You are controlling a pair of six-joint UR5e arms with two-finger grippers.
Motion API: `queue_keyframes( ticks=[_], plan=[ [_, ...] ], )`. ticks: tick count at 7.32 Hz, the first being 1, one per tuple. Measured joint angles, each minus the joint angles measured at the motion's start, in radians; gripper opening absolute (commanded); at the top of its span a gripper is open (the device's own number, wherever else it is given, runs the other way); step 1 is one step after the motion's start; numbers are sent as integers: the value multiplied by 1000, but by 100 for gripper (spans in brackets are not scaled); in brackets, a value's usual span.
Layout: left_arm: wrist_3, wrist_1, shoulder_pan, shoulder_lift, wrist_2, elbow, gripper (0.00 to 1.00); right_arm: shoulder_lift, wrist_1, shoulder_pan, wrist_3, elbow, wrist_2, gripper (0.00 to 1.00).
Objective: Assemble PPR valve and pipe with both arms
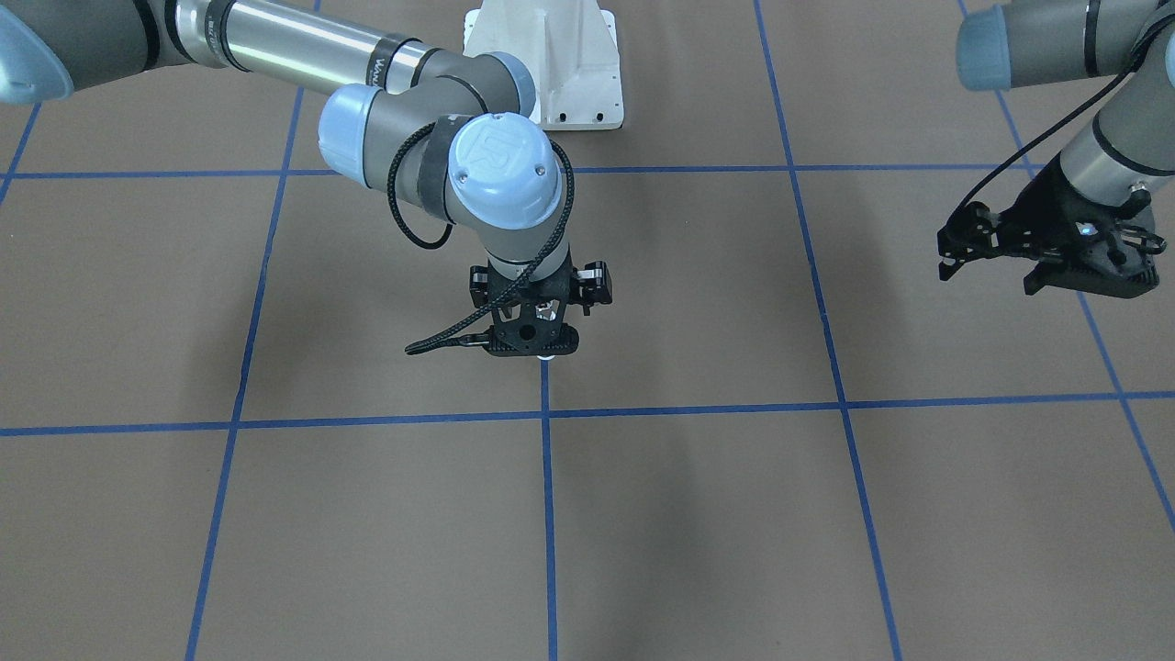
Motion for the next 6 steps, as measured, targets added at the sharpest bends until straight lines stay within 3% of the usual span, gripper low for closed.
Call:
queue_keyframes(
  ticks=[4, 6],
  plan=[
    [113, -8, -21, 20, -2, -5, 100, -212, -131, 116, -38, 363, 2, 100],
    [231, -19, -100, 47, -3, 35, 100, -376, -155, 250, -190, 485, 64, 100]
  ],
)
